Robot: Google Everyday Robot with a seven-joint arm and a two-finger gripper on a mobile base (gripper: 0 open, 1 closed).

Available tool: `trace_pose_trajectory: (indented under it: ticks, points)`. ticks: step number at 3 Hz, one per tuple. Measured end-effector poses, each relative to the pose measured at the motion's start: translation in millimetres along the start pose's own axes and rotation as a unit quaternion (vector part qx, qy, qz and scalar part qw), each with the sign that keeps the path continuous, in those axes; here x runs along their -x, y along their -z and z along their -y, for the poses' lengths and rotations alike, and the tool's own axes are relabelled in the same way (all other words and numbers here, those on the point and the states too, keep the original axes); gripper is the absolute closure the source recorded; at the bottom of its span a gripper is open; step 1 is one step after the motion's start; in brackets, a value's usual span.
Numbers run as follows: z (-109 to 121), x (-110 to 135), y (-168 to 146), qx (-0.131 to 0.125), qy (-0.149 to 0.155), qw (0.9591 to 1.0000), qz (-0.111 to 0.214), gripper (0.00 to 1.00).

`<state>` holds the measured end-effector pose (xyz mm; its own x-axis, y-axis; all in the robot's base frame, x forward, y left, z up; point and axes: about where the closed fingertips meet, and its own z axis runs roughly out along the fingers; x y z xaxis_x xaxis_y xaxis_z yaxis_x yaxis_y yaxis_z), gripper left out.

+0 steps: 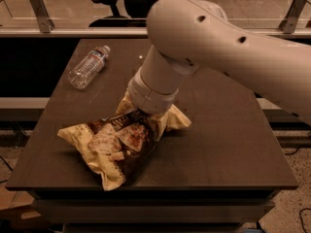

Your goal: Pick brown chip bag

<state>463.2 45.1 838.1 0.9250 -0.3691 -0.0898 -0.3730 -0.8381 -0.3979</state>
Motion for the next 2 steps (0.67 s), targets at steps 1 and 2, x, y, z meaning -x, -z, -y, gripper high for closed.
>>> trace_pose_trajectory:
  ticks: [1,2]
  points:
    - [-5.1,-15.6,11.5,-0.066,-0.017,0.9974,0.024,1.0]
    - [-9.4,-33.1,27.8,-0.107,-0.028,0.9932,0.036,1.0]
